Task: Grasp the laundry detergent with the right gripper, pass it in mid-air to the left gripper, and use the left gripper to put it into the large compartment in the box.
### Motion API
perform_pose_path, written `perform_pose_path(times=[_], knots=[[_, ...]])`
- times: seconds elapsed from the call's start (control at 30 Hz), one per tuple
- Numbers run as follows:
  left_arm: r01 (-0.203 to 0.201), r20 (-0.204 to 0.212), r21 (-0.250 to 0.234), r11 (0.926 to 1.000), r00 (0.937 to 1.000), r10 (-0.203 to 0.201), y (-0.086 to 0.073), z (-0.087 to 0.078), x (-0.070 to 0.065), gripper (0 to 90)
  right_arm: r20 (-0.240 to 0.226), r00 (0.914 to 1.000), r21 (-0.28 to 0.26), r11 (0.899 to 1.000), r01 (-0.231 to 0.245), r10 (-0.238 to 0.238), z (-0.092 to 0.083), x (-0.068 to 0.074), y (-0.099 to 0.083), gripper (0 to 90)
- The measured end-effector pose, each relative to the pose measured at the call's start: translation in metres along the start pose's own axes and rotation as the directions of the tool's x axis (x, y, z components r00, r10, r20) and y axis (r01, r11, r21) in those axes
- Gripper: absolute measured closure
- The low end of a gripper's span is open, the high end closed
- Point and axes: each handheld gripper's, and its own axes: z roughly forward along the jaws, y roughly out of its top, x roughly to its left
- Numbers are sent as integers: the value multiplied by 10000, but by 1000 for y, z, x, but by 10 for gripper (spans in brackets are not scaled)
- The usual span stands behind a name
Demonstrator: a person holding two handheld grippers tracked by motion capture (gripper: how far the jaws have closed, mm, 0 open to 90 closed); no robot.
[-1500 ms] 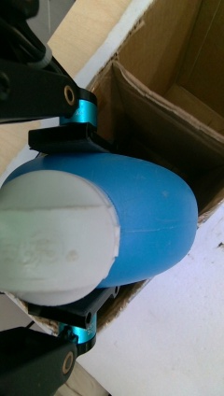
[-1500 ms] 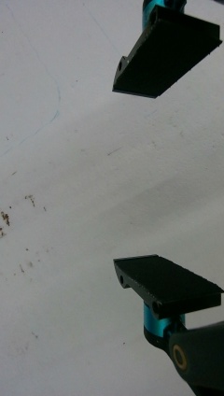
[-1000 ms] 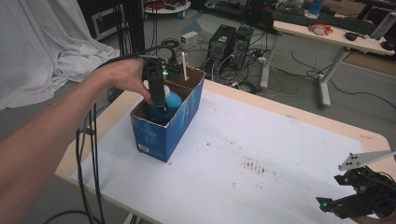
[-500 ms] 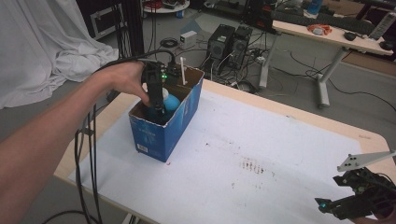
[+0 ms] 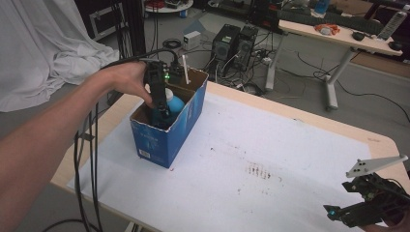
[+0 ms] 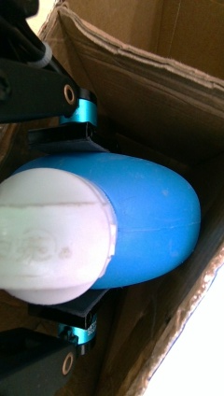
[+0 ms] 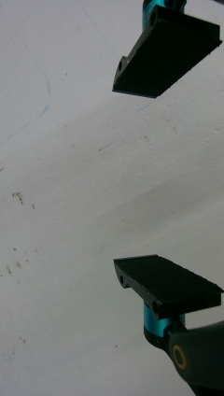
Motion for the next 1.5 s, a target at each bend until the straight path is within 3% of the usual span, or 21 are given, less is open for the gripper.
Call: perform_pose_path(times=[0.63,0.9,1.5], knots=[[-88,-100,60,9999,9999,88,1,1,0,371,-31,10000,111,9999,-23,23,2,1,0,125],[46,-157,23,10000,9999,-45,1,1,0,310,-22,10000,117,9999,-22,22,2,2,0,125],[-31,-670,33,10000,9978,33,3,-18,-4,260,-14,10000,130,9999,19,-18,0,3,-1,125]])
